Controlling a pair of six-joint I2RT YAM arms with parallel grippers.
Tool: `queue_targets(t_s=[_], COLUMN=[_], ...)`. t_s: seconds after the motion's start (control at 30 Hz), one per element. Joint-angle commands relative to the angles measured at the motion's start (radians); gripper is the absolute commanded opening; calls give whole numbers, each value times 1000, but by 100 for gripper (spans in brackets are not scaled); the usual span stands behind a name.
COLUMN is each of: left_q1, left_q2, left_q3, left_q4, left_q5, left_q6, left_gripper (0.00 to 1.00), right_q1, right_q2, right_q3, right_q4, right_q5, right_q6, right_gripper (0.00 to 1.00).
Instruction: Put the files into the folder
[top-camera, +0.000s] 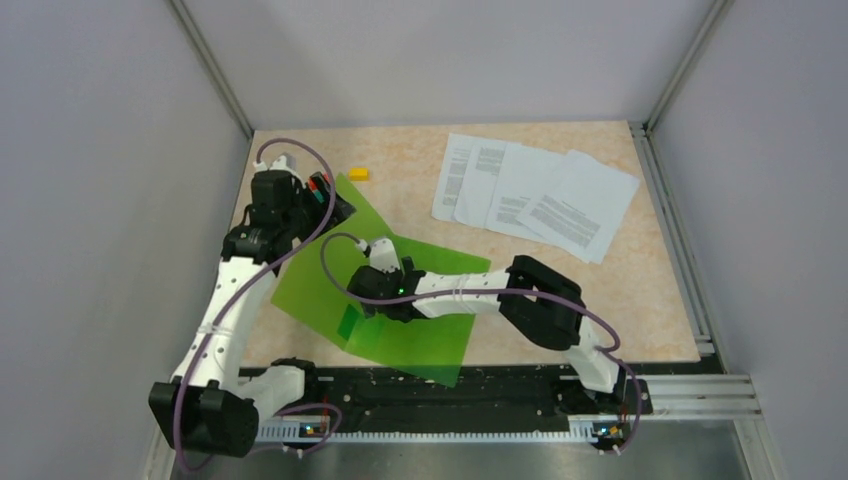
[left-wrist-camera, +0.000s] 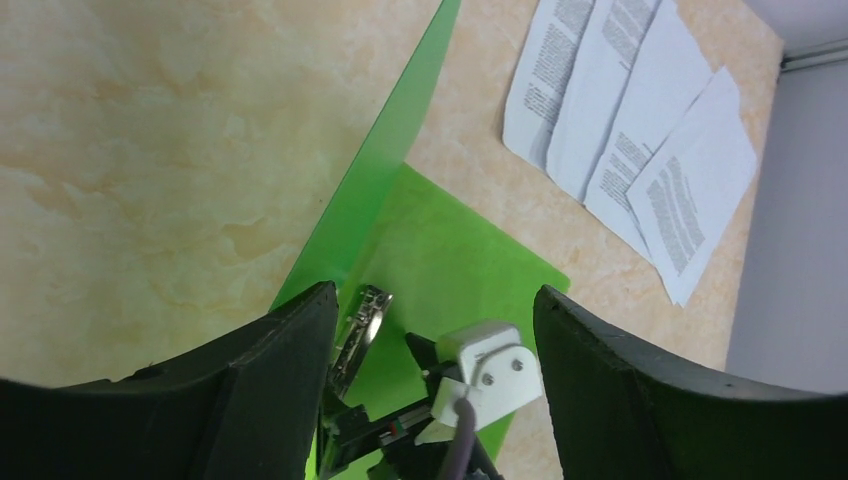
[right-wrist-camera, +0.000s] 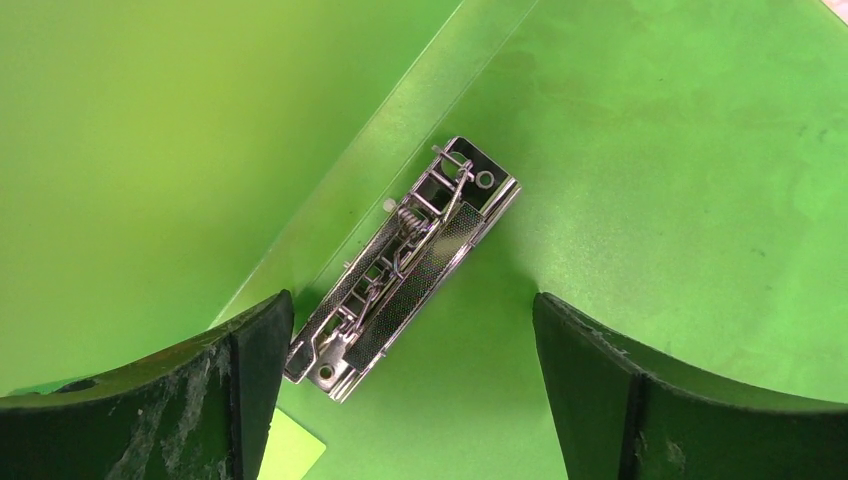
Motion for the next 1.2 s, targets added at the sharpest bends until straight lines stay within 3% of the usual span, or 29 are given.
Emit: queue_targets(t_s=[0.0, 0.27, 0.73, 0.9, 1.17], left_q1=[3, 4, -24, -101, -325], left_q2=[-3, 3, 42, 65, 196], left_q3=[7, -72, -290, -355, -386], left_q4=[-44, -68, 6, 69, 200], left_q5=[-104, -188, -89, -82, -130], left_q6=[27, 25, -39, -84, -185], left_gripper=[75, 60, 37, 34, 26], right_q1=[-4, -25, -67, -103, -202], right_q2=[-9, -156, -275, -340, -420], right_q3=[-150, -331, -498, -573, -675], right_q4=[-59, 116, 227, 270, 313], right_q5=[-23, -71, -124, -170, -268], right_q6=[-23, -4, -71, -93, -103], right_gripper=[87, 82, 59, 50, 46])
